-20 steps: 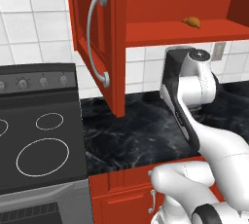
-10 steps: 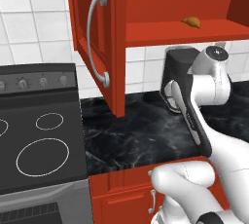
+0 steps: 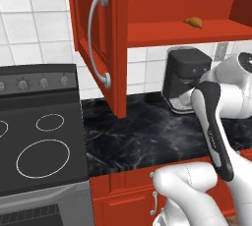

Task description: Pick the candle and jar from the dining table and place them in the open cabinet. Close the cabinet after placing the objects.

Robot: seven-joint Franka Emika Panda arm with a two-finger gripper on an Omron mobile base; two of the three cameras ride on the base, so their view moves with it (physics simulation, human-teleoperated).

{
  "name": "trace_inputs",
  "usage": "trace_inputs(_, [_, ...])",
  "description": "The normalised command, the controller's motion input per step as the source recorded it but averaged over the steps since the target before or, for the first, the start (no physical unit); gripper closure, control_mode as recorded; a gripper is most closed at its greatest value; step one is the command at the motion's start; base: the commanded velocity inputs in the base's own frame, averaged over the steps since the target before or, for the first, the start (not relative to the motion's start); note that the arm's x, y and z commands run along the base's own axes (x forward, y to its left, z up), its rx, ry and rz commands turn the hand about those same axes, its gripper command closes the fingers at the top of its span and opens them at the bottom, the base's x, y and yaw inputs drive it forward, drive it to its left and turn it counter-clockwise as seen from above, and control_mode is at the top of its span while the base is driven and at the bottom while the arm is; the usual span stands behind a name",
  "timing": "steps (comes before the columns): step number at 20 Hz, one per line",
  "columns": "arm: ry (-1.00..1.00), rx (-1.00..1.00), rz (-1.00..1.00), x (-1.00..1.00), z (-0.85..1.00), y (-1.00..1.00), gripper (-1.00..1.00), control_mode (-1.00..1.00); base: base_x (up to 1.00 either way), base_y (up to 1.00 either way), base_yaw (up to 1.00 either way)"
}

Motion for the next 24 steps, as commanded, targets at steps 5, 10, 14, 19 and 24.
trace_inputs(5, [-0.16,-0.27,0.25,-0.51,0.45,0.12,1.00,-1.00,0.00,0.00,0.00])
trace_inputs(10, [-0.05,-0.27,0.15,-0.45,0.49,0.20,1.00,-1.00,0.00,0.00,0.00])
trace_inputs(14, [-0.04,-0.26,0.10,-0.46,0.58,0.13,1.00,-1.00,0.00,0.00,0.00])
trace_inputs(19, [-0.05,-0.24,0.08,-0.41,0.63,0.06,1.00,-1.00,0.00,0.00,0.00])
trace_inputs(24, [-0.08,-0.17,0.08,-0.32,0.60,0.00,1.00,-1.00,0.00,0.00,0.00])
